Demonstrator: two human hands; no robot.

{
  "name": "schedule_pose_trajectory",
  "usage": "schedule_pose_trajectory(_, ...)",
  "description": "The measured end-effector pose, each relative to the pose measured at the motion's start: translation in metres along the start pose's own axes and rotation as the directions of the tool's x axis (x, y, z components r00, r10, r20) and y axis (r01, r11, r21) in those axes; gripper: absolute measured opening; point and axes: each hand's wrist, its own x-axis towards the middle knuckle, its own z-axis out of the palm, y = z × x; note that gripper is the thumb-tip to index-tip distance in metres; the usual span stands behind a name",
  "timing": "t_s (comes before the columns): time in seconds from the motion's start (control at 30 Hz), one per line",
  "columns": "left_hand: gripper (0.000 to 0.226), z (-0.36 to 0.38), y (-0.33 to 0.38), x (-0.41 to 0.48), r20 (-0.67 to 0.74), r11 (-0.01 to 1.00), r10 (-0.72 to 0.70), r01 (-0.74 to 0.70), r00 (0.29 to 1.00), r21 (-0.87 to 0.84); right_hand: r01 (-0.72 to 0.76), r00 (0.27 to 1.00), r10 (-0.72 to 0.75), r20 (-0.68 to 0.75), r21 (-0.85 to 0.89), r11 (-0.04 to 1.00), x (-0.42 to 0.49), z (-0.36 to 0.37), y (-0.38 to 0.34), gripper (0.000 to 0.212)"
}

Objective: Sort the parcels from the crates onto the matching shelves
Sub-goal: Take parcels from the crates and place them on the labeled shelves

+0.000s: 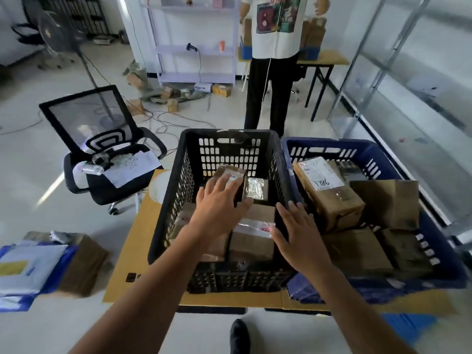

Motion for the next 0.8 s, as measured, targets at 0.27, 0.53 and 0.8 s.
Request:
schedule_pose_trajectory(0.27,0.072,0.053,0.005,0.150,0.266,0.993,0.006,-0.036,0.964,0.109,-0.065,0.998,0.065,-0.010,0.047,0.997,0.051,0.007,0.013,0.080)
schedule_pose_trajectory(0.53,0.077,0.117,-0.022,0.217,0.529,0.985,-0.009,-0.084,0.849,0.152,-0.135,0.991,0.136,0.022,-0.034,0.990,0.066,0.011,0.015,0.079)
schedule_pose_trajectory(0.8,0.095,0.125,-0.014,0.215,0.387,0.998,-0.061,0.064,0.920,0.005,-0.147,0.989,0.145,-0.028,-0.057,0.988,0.063,0.009,0.010,0.078)
